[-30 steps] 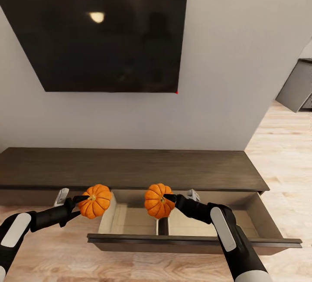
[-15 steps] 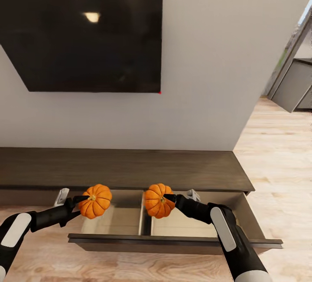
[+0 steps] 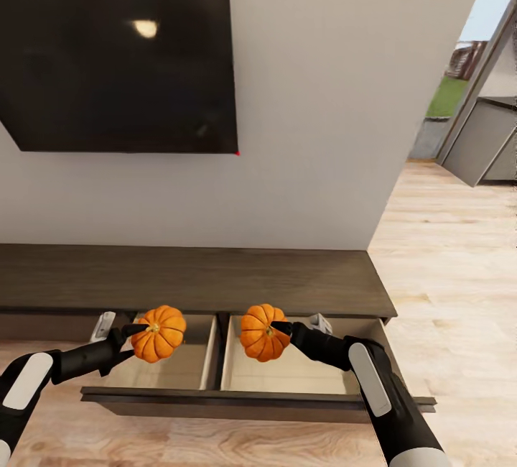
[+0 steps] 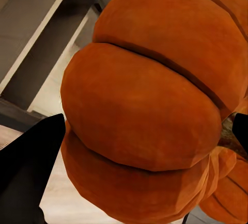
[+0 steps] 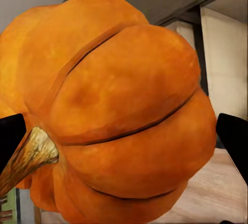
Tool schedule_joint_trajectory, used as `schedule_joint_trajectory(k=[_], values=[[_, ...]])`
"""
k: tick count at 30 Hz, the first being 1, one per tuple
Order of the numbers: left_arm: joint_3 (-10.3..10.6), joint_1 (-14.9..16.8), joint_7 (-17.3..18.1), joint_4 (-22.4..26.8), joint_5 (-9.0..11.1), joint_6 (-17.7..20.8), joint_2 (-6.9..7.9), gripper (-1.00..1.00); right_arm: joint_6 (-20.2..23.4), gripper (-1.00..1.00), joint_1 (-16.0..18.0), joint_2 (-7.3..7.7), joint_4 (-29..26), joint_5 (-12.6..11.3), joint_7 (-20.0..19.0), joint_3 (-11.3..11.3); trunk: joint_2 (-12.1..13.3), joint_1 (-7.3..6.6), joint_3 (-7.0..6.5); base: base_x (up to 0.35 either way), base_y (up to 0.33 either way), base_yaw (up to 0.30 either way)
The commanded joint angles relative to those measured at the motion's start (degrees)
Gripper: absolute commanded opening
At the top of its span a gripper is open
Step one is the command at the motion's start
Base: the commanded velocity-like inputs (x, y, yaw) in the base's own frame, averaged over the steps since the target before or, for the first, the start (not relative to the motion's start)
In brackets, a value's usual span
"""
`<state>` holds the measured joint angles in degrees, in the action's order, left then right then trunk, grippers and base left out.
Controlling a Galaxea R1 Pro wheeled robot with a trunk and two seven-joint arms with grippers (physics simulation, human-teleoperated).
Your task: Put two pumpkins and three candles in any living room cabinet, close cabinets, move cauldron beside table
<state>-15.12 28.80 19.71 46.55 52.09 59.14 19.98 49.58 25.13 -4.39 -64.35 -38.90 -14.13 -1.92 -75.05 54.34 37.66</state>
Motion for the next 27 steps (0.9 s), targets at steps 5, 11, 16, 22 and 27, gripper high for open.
schedule_joint_trajectory(k=[5,11,16,22,27], values=[[0.7,0.0,-0.2,0.0,0.8,0.1,-0.11,-1.00,0.0,-1.00,0.0,-0.18,0.1,-0.7,0.3,0.0,0.0,0.00,-0.01,0.000,-0.314,0.000],[2.6,0.0,-0.3,0.0,0.7,0.0,-0.12,-1.00,0.0,-1.00,0.0,-0.37,0.2,-0.7,0.5,0.0,0.0,0.00,-0.01,0.000,-0.314,0.000],[2.7,0.0,-0.3,0.0,0.7,0.0,-0.07,-1.00,0.0,-1.00,0.0,-0.51,0.3,-0.7,0.5,0.0,0.0,0.00,-0.01,0.000,-0.314,0.000],[2.7,0.0,-0.3,0.0,0.7,0.0,-0.11,-1.00,-0.1,-1.00,0.0,-0.72,0.4,-0.4,1.0,0.0,0.0,0.00,-0.01,0.000,-0.314,0.000],[2.7,0.0,-0.3,0.0,0.8,0.0,-0.12,-1.00,-0.6,-1.00,0.1,-0.93,0.2,-0.4,8.0,3.6,0.0,0.00,-0.01,0.000,-0.308,0.000]])
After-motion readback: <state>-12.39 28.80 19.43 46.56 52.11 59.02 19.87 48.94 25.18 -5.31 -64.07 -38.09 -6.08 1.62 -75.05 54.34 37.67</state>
